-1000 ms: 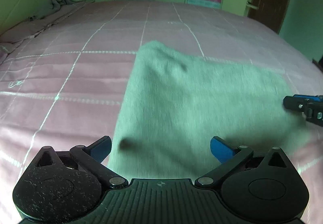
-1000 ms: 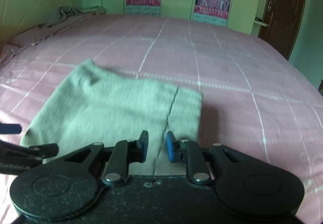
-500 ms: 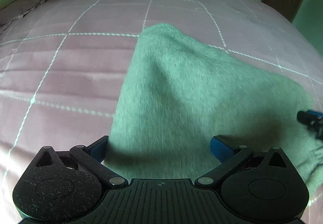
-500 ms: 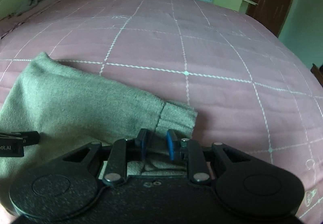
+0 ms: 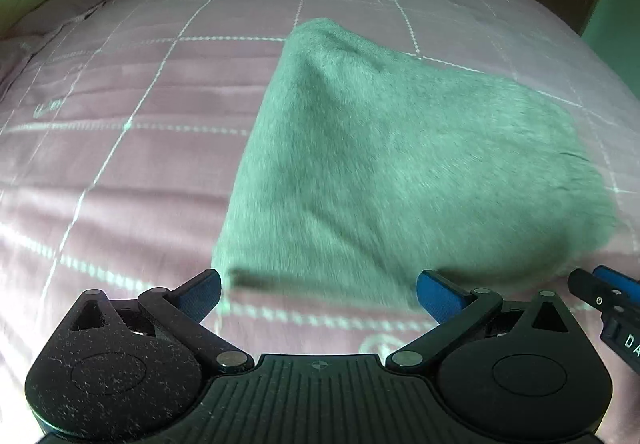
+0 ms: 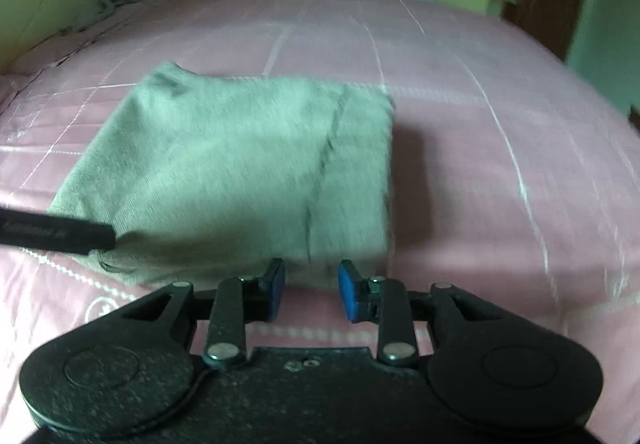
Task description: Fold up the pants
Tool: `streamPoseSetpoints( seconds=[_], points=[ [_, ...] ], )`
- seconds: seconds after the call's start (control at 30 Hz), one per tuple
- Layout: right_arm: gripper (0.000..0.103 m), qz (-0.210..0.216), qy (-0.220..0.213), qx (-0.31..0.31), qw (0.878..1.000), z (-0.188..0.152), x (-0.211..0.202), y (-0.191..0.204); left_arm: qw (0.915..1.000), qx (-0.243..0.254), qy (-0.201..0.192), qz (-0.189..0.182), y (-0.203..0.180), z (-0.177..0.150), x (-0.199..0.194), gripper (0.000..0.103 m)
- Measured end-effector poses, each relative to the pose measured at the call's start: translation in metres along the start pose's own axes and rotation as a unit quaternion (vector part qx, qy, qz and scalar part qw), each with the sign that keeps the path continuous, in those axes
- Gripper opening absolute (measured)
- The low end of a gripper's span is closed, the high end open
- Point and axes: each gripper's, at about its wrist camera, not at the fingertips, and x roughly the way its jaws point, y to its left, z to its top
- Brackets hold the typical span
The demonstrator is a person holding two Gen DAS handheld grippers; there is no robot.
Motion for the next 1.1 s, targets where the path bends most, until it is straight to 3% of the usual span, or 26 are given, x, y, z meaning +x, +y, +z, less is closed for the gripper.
streamPoseSetpoints(
  seconds=[0.1,0.33,0.53,0.73,0.87,0.97,1.1],
  points=[
    [0.030,0.011,-0.016,0.024,1.000,-0.007,-0.023,-0.005,0.9997,0.007,-0.020,0.010,-0.003,-0.013,-0.027,0.103],
    [0.037,0.047,-0.046,0.028,0.997,-0.031,-0.082,-0.005,0.9928,0.077,-0.069,0.060,-0.019,-0.039,-0.089,0.103],
    [0.042,0.069,-0.072,0.016,0.995,-0.054,-0.135,0.004,0.9947,0.041,-0.086,0.040,-0.008,-0.065,-0.143,0.103],
    [0.054,0.091,-0.109,0.009,0.990,-0.081,-0.196,0.006,0.9888,-0.010,-0.138,0.057,0.007,-0.107,-0.207,0.103],
    [0.062,0.099,-0.132,0.006,0.986,-0.102,-0.229,0.009,0.9868,0.010,-0.149,0.062,0.008,-0.129,-0.230,0.103],
    [0.062,0.098,-0.147,0.013,0.984,-0.115,-0.249,0.010,0.9858,0.031,-0.154,0.060,0.007,-0.142,-0.244,0.103],
    [0.066,0.094,-0.169,0.029,0.981,-0.126,-0.270,0.009,0.9840,0.026,-0.170,0.046,0.009,-0.163,-0.264,0.103]
  ],
)
